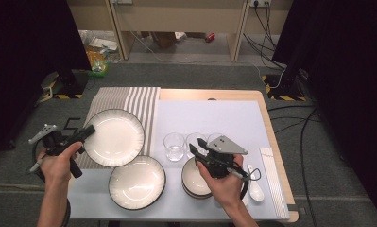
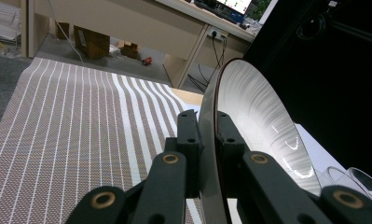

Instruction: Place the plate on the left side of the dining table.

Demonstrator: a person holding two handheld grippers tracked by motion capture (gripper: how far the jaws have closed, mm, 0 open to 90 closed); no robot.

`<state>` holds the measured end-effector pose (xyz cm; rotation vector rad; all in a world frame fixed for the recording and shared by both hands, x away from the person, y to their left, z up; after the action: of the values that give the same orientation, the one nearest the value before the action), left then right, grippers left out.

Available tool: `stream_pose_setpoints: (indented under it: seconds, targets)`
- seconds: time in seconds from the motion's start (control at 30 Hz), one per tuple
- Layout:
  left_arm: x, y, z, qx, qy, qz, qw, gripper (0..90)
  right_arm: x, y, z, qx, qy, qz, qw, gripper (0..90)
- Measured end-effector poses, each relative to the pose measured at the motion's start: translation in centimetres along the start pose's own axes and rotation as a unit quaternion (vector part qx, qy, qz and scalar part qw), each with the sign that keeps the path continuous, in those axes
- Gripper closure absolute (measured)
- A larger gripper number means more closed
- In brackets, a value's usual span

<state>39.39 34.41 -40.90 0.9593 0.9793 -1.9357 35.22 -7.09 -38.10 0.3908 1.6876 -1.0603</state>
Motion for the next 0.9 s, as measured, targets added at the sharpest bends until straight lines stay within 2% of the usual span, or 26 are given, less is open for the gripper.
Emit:
stream_pose_setpoints:
  seconds: [0.1, 0.2, 0.43, 0.6, 0.9]
  targets:
    - [-0.1, 0.3, -0.3, -0.001, -0.004, 0.000, 1.0000, 83.1, 0.0, -0.1, 0.0, 0.000, 0.007, 0.002, 1.0000, 64.0]
    - [-0.3, 0.6, -0.5, -0.004, -0.005, -0.002, 1.0000, 83.1, 0.0, -0.2, 0.2, 0.002, 0.001, 0.005, 1.0000, 64.1]
    - [-0.8, 1.5, -1.2, -0.008, -0.012, -0.002, 0.9999, 83.1, 0.0, -0.3, 0.4, 0.004, 0.011, 0.005, 0.9999, 64.1]
    - [-1.2, 2.2, -1.8, -0.014, -0.016, -0.004, 0.9998, 83.1, 0.0, -0.4, 0.6, 0.006, 0.008, 0.009, 0.9999, 64.1]
    - [-2.0, 3.2, -2.7, -0.020, -0.023, -0.005, 0.9995, 83.0, 0.1, -0.4, 0.7, 0.006, 0.016, 0.008, 0.9998, 64.1]
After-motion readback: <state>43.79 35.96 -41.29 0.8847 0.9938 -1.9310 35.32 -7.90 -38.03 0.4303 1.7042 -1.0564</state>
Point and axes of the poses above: each handheld gripper's, and its own axes: y roughly forward along the jaws, x roughly out of its underside, z roughly to its right, the point moved 4 cm from there along y, roughly forward along the jaws, and after that the axes turned 4 degrees about -z, right-handed, at the moved point
